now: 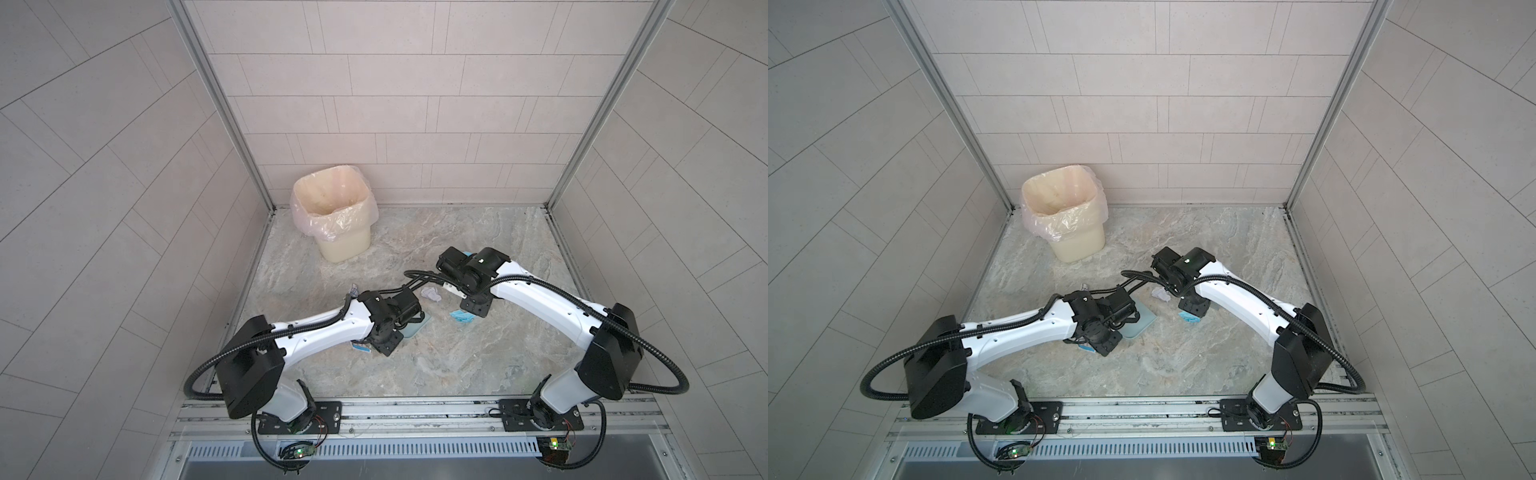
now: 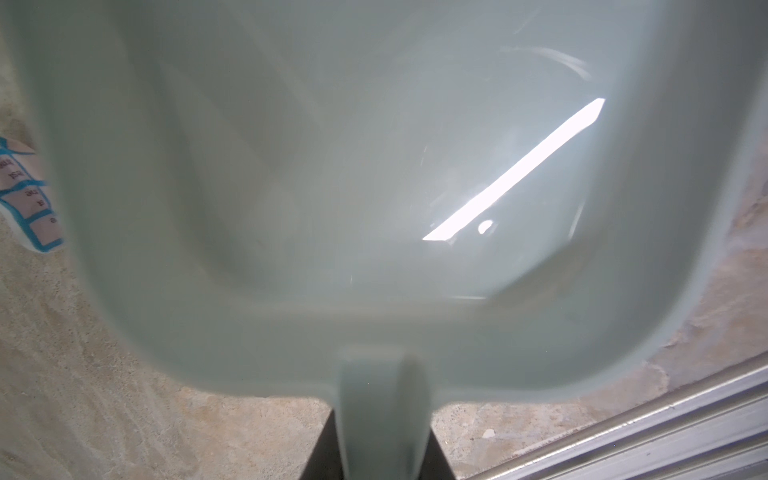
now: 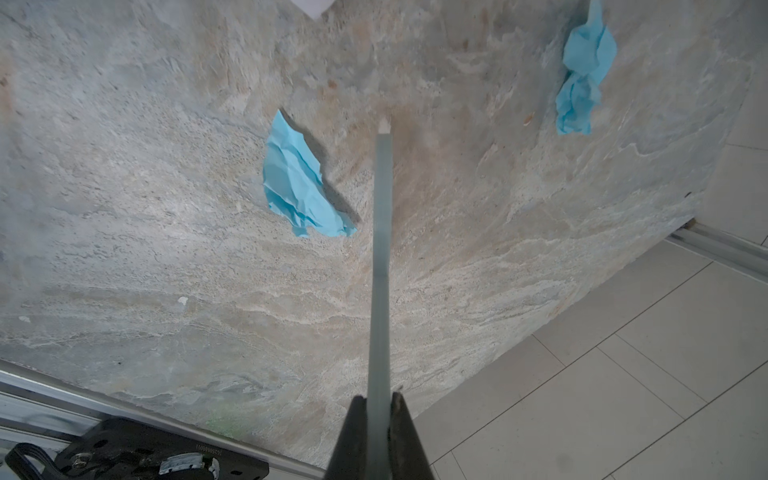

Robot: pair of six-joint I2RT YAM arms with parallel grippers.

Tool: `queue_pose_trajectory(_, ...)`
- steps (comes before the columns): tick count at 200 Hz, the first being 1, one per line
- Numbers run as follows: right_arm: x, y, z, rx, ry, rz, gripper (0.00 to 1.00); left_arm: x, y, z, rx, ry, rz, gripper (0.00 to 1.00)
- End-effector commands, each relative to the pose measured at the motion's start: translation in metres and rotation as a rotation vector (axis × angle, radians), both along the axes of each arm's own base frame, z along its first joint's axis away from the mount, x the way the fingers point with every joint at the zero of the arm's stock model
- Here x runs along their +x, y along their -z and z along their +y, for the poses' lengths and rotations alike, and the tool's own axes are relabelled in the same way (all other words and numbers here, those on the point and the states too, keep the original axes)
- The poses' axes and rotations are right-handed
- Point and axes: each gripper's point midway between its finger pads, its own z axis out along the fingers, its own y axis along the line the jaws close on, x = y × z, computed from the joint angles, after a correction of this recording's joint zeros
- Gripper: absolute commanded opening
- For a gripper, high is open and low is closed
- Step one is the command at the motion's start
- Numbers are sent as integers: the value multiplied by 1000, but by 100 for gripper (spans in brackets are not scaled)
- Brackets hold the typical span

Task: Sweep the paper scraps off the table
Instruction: 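Sweep the light blue scraps into the dustpan with the right gripper's brush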

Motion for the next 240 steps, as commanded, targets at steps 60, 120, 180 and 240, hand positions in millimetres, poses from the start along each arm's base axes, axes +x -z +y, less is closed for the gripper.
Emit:
queue_pose_trajectory(60,5,9,-13,-1,195,85,0,-20,21,-26,56,176,72,0)
queue_pose_trajectory(120,-31,10,-2,121,296,203,0,-23,27,-43,58,241,104,0)
queue_pose_trajectory(180,-37,-10,3,191,359,197,0,-19,32,-54,55,268,114,0)
queue_pose_trajectory(240,-11,-9,-15,203,473,142,0,-15,39,-65,31,275,113,0)
